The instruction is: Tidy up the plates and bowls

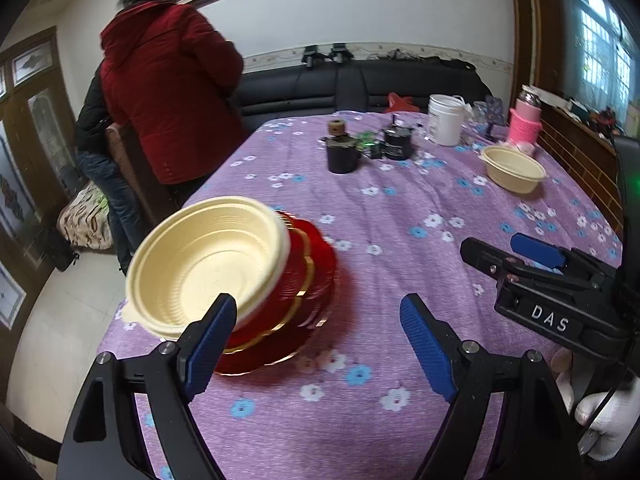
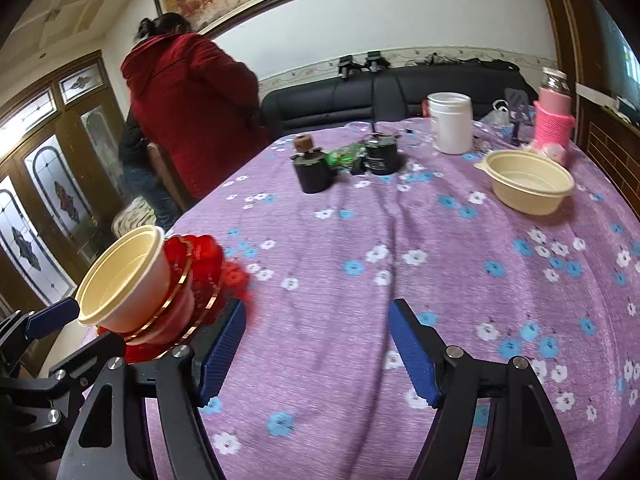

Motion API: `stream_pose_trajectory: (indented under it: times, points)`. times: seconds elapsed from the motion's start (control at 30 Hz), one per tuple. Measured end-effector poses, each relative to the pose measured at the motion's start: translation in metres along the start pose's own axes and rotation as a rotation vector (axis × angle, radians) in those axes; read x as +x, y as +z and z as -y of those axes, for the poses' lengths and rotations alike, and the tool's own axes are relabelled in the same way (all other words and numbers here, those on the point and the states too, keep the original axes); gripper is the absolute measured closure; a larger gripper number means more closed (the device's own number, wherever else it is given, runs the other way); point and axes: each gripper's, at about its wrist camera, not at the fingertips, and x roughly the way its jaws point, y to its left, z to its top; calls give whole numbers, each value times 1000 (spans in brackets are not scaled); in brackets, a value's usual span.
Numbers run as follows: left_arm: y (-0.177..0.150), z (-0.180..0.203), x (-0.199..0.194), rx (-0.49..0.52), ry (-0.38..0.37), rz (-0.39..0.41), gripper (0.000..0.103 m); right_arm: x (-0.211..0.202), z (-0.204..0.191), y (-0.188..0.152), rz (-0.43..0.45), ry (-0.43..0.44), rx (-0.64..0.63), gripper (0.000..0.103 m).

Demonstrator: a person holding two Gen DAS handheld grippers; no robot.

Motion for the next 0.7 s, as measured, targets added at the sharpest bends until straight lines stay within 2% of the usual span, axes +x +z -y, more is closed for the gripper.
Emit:
stream_pose_trajectory:
  times: [0.37,0.7]
  points:
    - [0,50,12,87,-26,-33,20,-8,58,-8,-12,-38,112,25]
    - [-2,74,28,108,-58,-69,19,-6,83,-15,-27,-65,140,24]
